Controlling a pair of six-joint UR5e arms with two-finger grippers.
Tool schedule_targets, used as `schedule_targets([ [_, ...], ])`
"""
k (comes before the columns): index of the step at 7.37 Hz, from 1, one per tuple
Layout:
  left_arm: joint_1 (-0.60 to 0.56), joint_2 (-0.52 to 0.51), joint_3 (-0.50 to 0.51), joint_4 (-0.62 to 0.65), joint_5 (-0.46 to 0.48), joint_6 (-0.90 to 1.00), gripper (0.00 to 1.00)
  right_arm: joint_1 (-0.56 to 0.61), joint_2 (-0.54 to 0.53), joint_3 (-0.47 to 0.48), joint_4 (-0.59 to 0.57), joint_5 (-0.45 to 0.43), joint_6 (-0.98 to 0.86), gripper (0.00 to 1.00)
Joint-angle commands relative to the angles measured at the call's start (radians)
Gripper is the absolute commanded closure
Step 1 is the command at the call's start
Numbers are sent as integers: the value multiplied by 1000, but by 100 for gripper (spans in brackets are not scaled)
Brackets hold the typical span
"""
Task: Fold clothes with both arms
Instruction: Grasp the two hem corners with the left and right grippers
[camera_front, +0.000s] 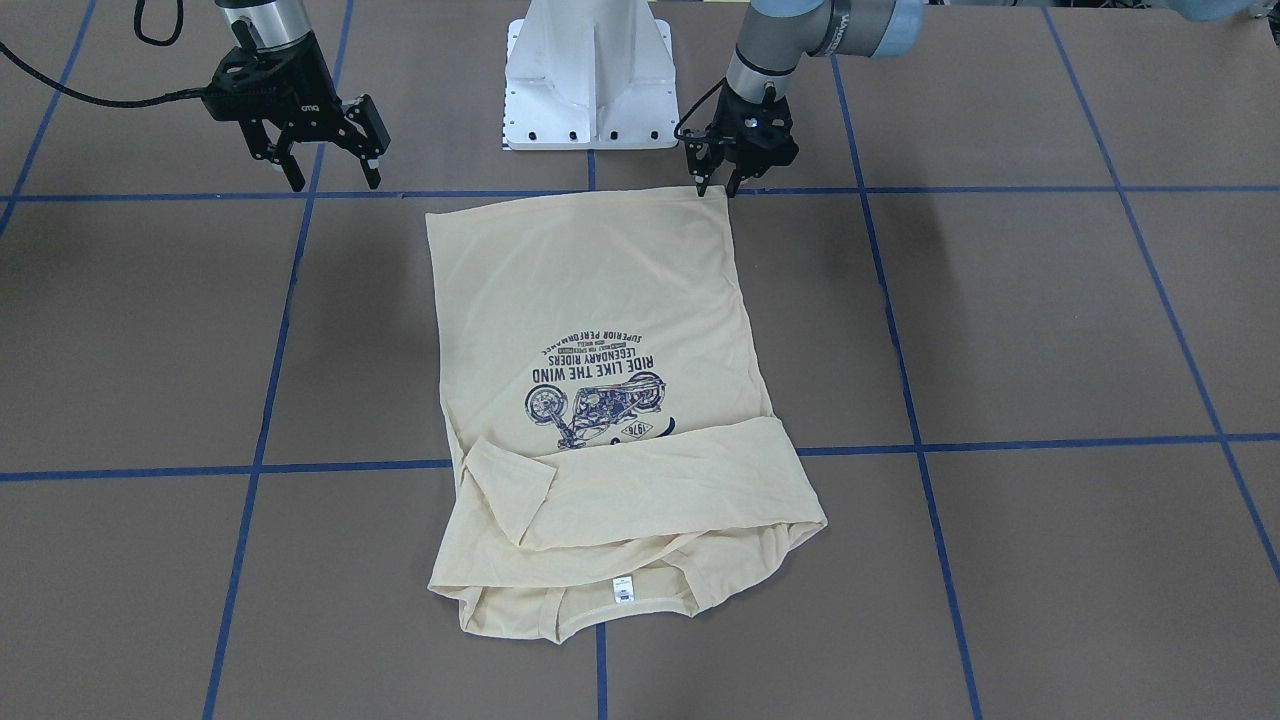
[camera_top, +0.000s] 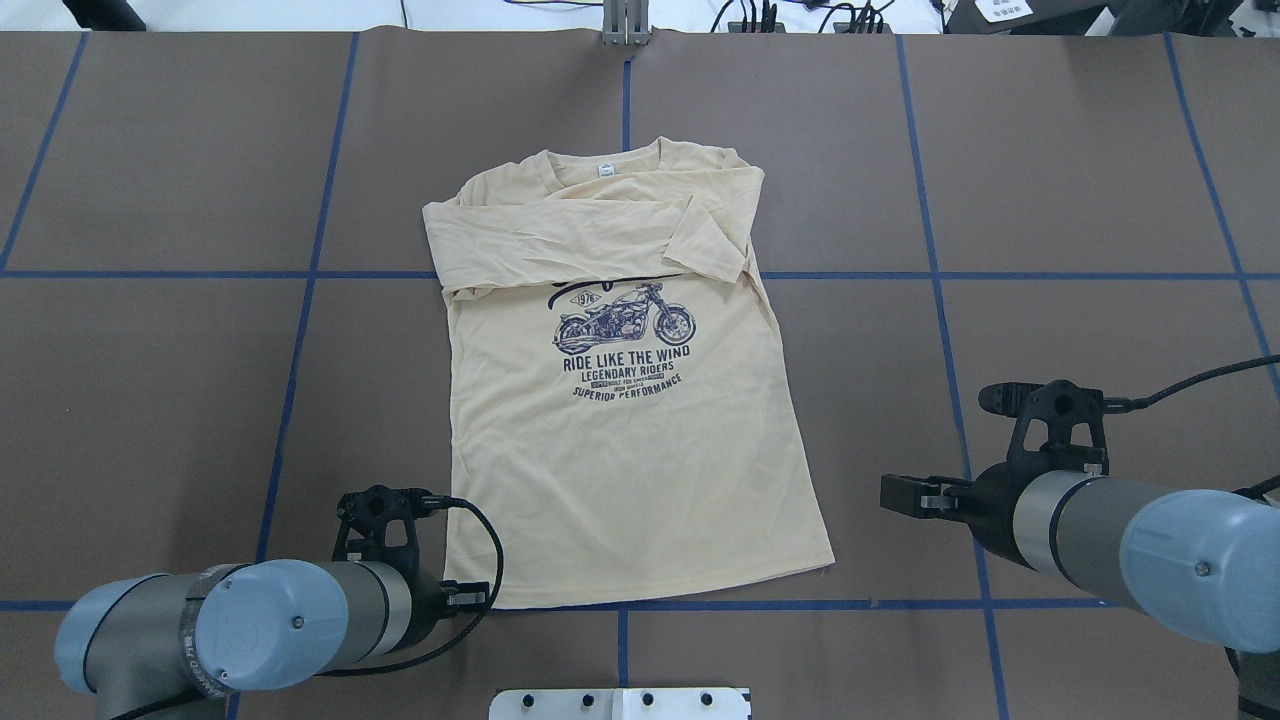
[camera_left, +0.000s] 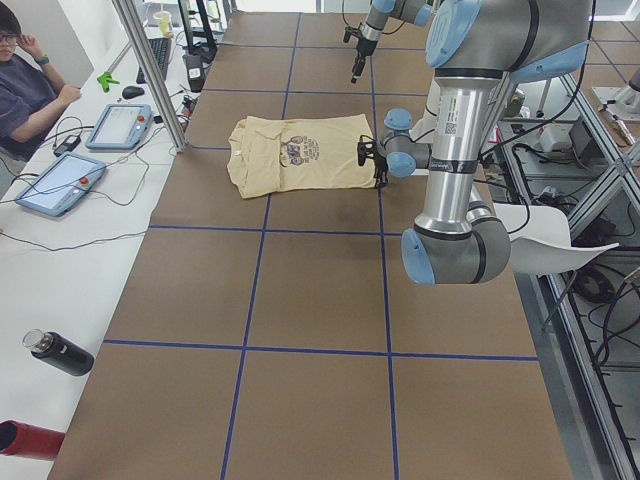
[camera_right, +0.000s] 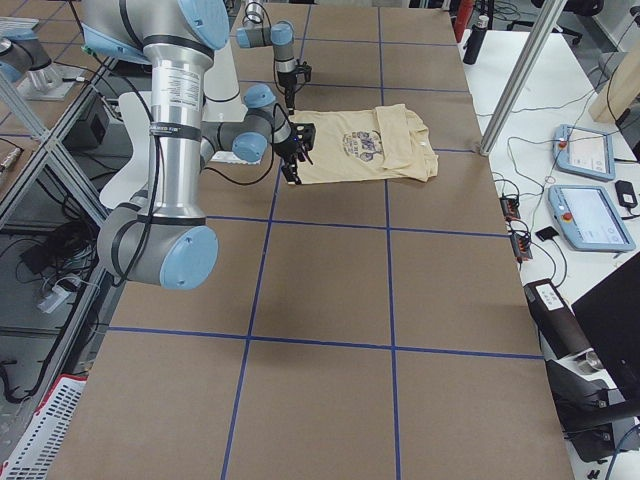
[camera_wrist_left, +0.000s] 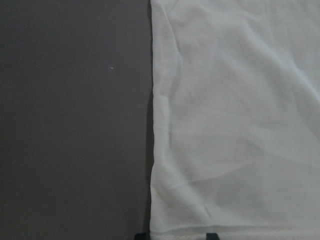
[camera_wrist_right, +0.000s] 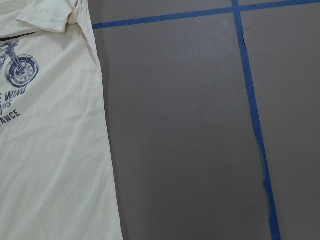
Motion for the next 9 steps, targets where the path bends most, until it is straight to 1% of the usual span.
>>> schedule_targets([
  [1,2,0,0,0,-2,1,77,-6,-1,-2,0,0,0,0],
  [2,2,0,-3,0,-3,-1,92,-15,-1,-6,0,-9,1,0],
  [3,2,0,-7,5,-2,1,100,-36,-1,-9,0,-32,3,0],
  [4,2,-3,-17,11,0,2,100,-64,2,-30,2,-63,44,1],
  [5,2,-8,-17,12,0,2,100,-109,46,-67,0,-131,93,6],
  [6,2,-9,-23,12,0,4,100,-160,79,-118,2,-215,94,19],
  [7,0,-9,-27,14,0,2,100,-191,121,-145,2,-245,106,28],
  [8,0,-9,-35,14,0,1,100,-202,169,-191,2,-248,130,35],
  [9,0,-5,-44,14,0,1,100,-213,182,-212,2,-256,130,43],
])
